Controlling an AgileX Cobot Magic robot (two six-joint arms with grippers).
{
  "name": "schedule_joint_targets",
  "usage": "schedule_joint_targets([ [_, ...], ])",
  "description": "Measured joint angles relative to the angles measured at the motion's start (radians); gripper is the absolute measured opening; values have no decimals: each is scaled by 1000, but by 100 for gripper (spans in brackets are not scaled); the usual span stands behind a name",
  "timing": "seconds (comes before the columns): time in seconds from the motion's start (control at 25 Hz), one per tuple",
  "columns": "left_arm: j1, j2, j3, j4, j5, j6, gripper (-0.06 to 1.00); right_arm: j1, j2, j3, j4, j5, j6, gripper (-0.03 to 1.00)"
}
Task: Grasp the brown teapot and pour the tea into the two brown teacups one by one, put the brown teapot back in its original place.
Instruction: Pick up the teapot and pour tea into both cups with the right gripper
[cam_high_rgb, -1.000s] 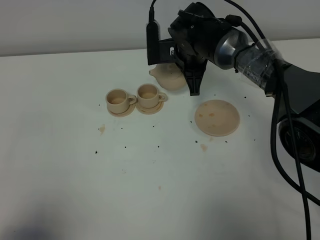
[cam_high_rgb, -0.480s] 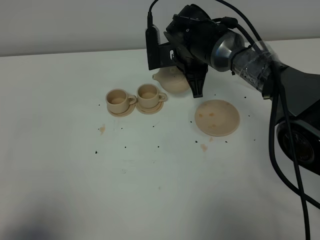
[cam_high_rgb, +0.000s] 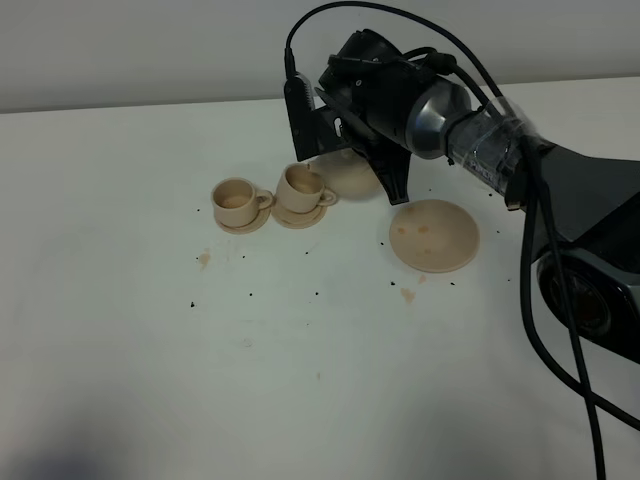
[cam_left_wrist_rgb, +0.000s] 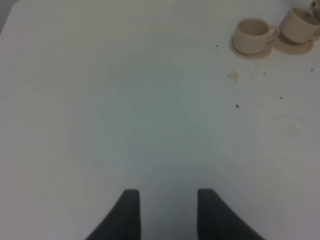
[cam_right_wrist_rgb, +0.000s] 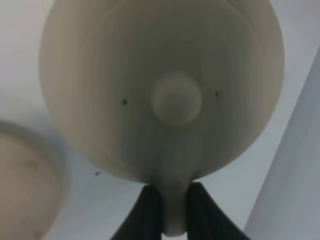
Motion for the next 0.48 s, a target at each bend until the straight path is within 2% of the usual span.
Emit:
schedule_joint_targets([
  [0.48,0,0,0,0,0,0,33,9,3,2,-49,-10,36,13],
])
